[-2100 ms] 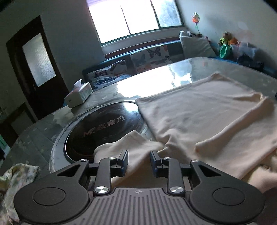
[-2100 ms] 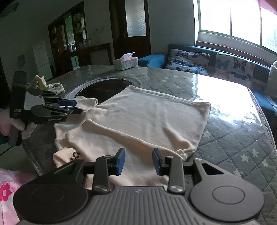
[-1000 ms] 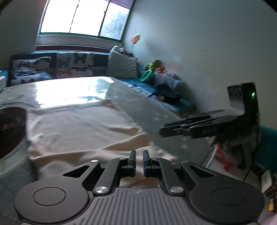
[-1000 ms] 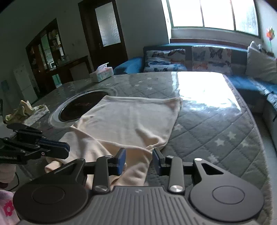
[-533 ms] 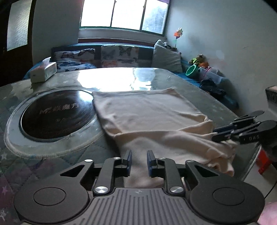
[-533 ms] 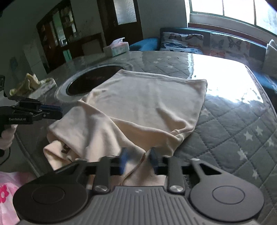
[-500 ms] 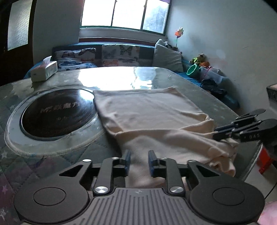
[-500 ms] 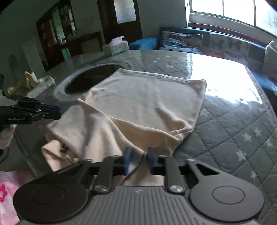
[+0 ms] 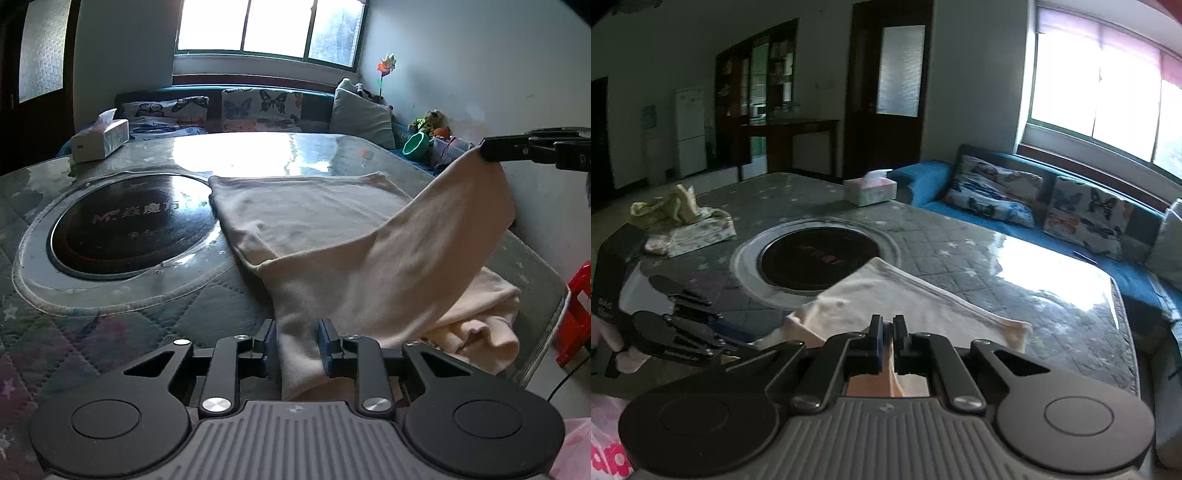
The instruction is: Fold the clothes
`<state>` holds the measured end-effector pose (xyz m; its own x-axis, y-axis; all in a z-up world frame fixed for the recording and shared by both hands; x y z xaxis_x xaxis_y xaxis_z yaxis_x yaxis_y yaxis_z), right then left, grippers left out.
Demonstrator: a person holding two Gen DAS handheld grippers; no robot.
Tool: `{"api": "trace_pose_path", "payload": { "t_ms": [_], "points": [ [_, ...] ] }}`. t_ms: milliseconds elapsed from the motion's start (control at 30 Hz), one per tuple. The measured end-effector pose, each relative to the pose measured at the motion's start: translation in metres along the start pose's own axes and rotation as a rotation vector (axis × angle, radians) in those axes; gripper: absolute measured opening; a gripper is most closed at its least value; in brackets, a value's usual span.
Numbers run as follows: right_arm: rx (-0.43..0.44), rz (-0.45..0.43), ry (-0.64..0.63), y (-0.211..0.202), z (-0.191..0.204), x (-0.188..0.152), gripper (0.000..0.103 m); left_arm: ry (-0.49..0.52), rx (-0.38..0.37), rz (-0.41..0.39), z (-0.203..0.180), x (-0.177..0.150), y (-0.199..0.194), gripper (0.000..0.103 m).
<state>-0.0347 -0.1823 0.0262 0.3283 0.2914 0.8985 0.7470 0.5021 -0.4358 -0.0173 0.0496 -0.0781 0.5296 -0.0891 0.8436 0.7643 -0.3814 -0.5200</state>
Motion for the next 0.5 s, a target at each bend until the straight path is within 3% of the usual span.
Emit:
{"api": "trace_pose_path", "payload": {
  "t_ms": [267,367,500],
  "points": [
    [-0.079,0.19,0.17,0.035,-0.039,-0.077,0.009,0.039,0.039,0.019,0.012,0.007,-0.004,0.022],
    [-0.094,0.178,0.174,0.031,-0.044,-0.083,0.01,0.045,0.028,-0.017,0.009,0.025,-0.007,0.022],
    [-0.045,0.143,0.137,0.028,-0.032,-0.077,0.01,0.031,-0.038,-0.045,-0.007,0.046,0.009,0.022]
  ]
}}
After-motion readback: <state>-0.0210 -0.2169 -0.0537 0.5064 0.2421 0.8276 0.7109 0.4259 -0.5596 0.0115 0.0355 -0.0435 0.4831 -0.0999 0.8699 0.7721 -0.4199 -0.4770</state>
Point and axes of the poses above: each gripper's, at about its wrist camera, not at the fingertips, and y roughly the way its jaws point, z to its left, x to its top, the point moved 9 cm from there along y, roughly the way its jaws point, and after that the axes turned 8 degrees about -z, right-handed, at the moved point
